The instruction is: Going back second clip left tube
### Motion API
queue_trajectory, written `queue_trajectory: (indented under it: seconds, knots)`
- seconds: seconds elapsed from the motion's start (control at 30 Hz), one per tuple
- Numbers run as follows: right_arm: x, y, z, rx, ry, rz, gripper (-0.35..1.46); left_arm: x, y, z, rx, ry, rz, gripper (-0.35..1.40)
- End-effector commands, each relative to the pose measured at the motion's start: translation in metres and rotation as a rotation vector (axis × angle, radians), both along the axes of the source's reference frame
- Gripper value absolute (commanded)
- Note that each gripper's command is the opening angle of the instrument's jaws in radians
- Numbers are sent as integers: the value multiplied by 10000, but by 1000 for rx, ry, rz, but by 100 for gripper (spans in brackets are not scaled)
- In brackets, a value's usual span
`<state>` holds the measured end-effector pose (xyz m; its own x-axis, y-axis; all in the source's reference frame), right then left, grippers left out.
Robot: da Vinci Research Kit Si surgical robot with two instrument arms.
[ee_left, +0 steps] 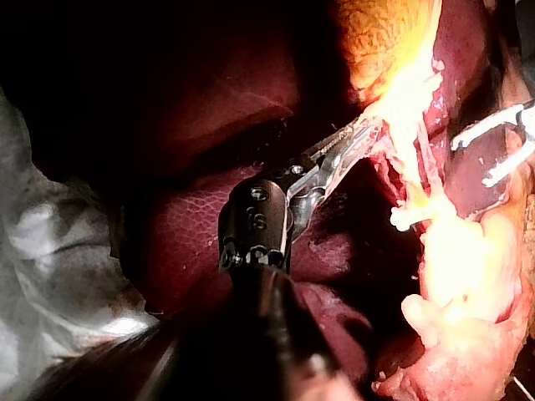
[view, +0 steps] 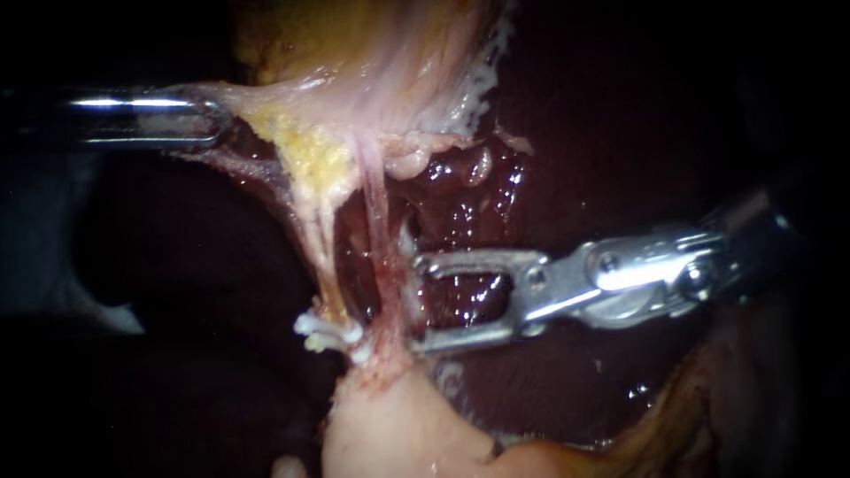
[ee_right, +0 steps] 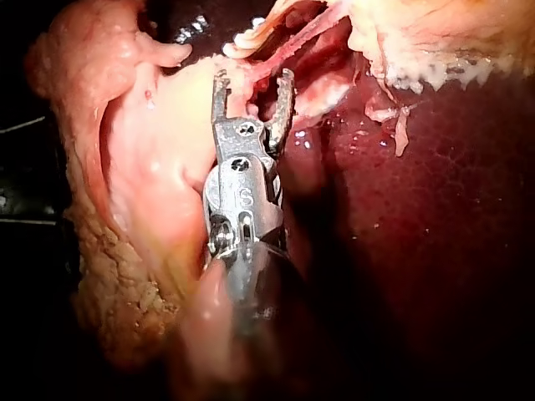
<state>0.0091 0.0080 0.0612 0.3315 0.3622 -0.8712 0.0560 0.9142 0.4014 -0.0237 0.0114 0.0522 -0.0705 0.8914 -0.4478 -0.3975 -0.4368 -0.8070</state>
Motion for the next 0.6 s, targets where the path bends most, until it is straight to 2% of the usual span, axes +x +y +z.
queue_trajectory:
  seconds: [0.03, 0.37, 0.6]
  knots:
    - [-8, 1, -2, -10, 0, -2, 50, 0, 0, 0, 0, 0, 0, -35]
    - [-57, 15, -13, -53, -13, 4, 50, -3, 1, 1, 0, 1, -2, -35]
    - [-68, 24, -20, -62, -17, 5, 50, -13, 1, 11, -5, 5, -6, -35]
